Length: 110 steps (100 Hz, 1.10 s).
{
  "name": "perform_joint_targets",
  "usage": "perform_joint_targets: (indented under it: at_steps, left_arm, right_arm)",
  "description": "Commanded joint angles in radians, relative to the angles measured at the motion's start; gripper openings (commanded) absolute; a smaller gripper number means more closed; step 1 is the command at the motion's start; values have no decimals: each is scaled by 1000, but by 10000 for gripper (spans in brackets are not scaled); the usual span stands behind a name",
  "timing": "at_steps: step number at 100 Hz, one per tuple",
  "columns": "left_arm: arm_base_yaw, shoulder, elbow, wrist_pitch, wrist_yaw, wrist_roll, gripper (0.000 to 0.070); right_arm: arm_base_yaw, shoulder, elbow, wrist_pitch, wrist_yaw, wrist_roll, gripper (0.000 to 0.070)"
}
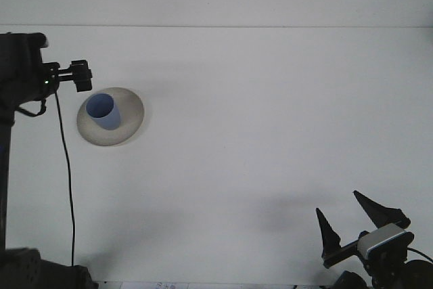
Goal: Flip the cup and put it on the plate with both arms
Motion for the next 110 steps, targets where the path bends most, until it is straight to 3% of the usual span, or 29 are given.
perform_joint_targets:
  at_steps: [1, 31, 47, 59, 72, 88, 91, 94, 100, 102, 103, 104, 110]
  left_arm:
    - [-15, -67, -4, 16, 9, -23, 560]
    - [-243, -577, -552, 268, 9, -28, 560]
    - [-394, -850, -907, 417, 6, -154, 560]
    - [-446, -1020, -1114, 500, 3, -189, 548]
    - [-467, -1135, -1257, 540, 10, -204, 548]
    - [-468, -1191, -1317, 532, 10, -204, 532]
    - [-468, -1191, -1318, 532, 10, -203, 507]
    - [-468, -1191, -1318, 532, 11, -204, 443]
    - [-468, -1191, -1318, 530, 13, -204, 221]
    - [-468, -1191, -1318, 529, 13, -204, 90]
    - [-468, -1191, -1318, 529, 13, -204, 42]
    - [-468, -1191, -1318, 529, 13, -204, 0]
    - [-468, -1191, -1318, 533, 13, -204, 11]
  right_arm:
    - [8, 2, 2, 16, 9, -23, 615]
    - [8, 2, 2, 61, 30, -26, 617]
    - [8, 3, -1, 77, 30, -26, 617]
    - [8, 3, -19, 77, 25, -25, 617]
    - [8, 3, -50, 76, 10, -22, 617]
    - [8, 3, -69, 82, -61, -20, 610]
    - [8, 3, -69, 82, -67, -20, 577]
    - [8, 3, -69, 82, -68, -20, 493]
    - [8, 3, -69, 81, -68, -19, 194]
    - [8, 3, -69, 81, -68, -18, 106]
    - [8, 3, -69, 81, -68, -18, 23]
    - [8, 3, -69, 81, -68, -18, 0]
    - [8, 3, -69, 82, -65, -17, 6]
